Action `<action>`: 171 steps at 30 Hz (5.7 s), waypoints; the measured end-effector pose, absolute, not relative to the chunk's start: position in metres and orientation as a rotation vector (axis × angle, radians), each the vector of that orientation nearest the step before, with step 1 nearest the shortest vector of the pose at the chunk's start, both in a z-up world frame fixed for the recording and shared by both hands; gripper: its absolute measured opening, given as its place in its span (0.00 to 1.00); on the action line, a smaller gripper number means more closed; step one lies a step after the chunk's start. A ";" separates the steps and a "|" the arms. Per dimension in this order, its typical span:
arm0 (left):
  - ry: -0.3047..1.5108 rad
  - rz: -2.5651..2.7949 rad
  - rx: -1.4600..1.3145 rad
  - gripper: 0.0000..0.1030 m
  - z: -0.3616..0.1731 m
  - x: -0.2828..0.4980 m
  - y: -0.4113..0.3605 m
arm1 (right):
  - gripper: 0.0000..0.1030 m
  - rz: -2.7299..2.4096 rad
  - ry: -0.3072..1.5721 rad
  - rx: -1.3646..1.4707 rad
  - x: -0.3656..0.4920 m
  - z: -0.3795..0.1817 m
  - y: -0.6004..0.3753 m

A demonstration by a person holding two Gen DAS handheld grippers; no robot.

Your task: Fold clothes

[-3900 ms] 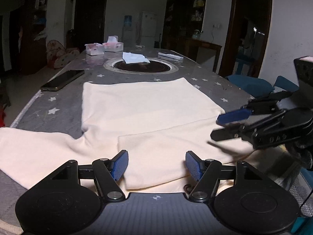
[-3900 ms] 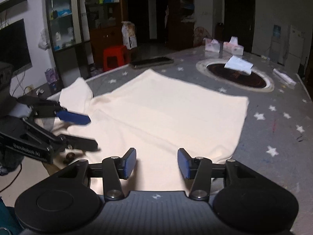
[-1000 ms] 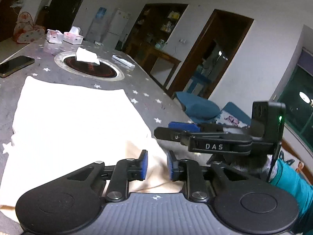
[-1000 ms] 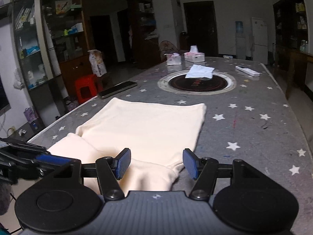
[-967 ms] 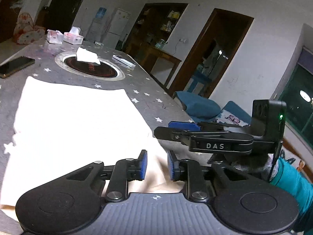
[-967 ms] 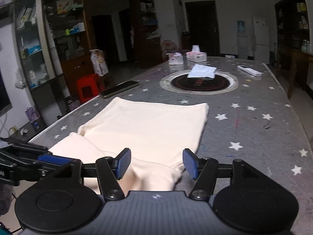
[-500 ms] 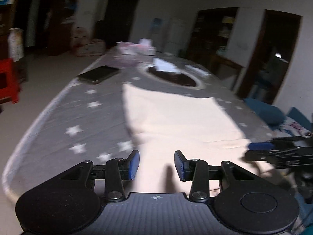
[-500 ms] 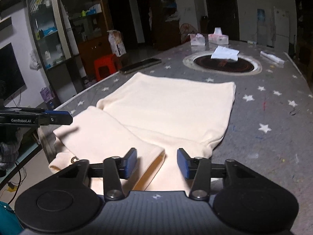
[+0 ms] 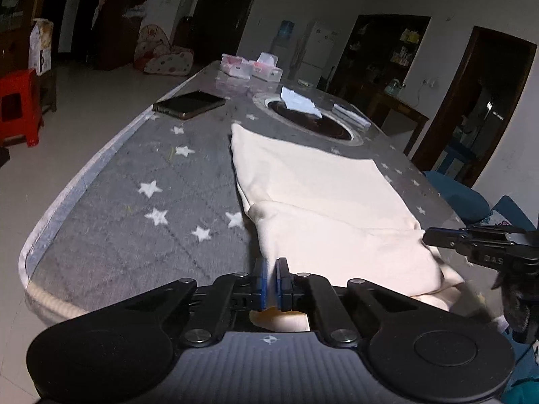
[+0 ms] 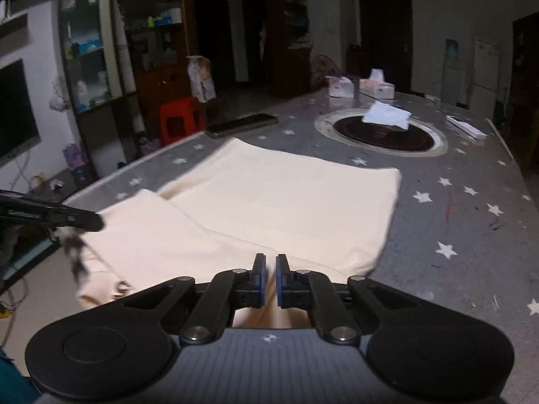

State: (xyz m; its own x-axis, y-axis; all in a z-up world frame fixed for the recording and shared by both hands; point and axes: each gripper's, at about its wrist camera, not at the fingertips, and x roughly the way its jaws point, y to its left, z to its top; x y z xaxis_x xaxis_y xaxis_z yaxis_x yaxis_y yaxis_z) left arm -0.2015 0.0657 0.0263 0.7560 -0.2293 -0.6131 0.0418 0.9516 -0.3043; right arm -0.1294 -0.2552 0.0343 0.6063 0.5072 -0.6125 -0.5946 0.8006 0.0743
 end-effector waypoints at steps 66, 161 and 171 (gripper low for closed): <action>0.475 -0.606 0.448 0.10 0.024 -0.238 -0.029 | 0.54 0.885 0.641 -0.535 -0.202 0.041 -0.263; 0.616 -0.364 0.018 0.18 0.035 -0.103 -0.029 | 0.27 0.724 0.624 -0.136 -0.020 0.043 -0.234; 0.640 -0.361 -0.031 0.23 0.019 -0.116 -0.031 | 0.27 0.692 0.665 -0.172 -0.006 0.017 -0.201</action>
